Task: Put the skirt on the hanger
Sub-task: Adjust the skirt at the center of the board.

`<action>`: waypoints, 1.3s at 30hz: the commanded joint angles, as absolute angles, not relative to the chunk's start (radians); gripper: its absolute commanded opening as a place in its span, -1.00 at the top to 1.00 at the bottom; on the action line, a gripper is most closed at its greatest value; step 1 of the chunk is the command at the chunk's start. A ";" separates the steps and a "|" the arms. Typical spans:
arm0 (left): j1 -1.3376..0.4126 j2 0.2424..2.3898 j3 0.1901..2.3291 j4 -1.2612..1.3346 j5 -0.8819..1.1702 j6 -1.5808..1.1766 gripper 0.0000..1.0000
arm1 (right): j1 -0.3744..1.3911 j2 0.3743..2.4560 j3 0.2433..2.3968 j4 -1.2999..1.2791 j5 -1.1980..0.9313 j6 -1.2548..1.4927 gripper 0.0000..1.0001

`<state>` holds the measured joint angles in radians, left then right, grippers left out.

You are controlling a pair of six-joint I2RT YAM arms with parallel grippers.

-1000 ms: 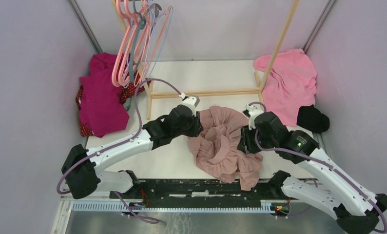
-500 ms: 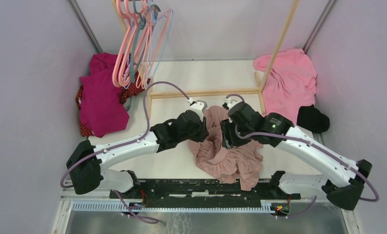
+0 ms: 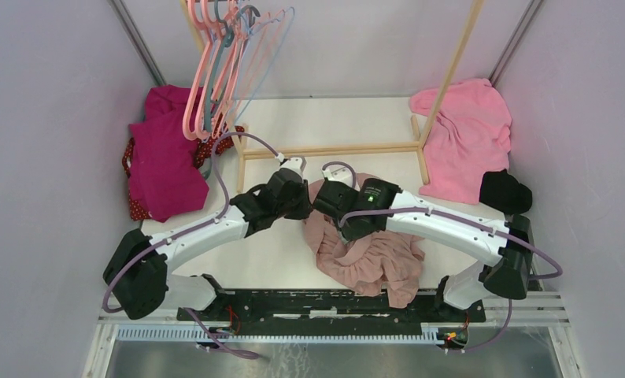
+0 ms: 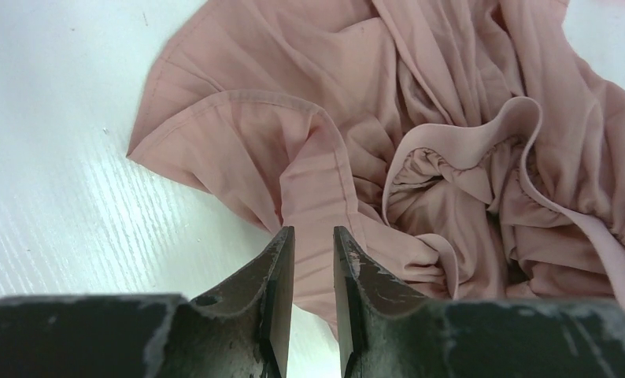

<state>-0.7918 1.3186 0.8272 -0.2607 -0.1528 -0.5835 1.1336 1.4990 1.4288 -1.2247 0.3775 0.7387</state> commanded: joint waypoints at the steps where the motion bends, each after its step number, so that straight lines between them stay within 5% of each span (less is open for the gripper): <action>1: -0.784 1.258 0.826 -0.241 -0.124 -0.613 0.37 | 1.139 1.502 1.420 -1.291 0.472 0.791 -0.05; 17: -0.784 1.285 0.846 -0.187 -0.052 -0.608 0.39 | 1.135 1.486 1.281 -1.254 0.466 0.808 0.41; 23: -0.784 1.407 0.938 -0.109 0.025 -0.555 0.38 | 1.128 1.428 1.221 -1.265 0.473 0.833 0.80; 39: -0.784 1.711 1.108 -0.036 0.237 -0.369 0.34 | 1.060 1.242 1.095 -1.214 0.423 0.814 0.88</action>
<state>-0.7868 1.6699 1.0294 -0.0719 0.1795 -0.4786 1.0756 1.2789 1.1091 -1.2354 0.4259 0.8230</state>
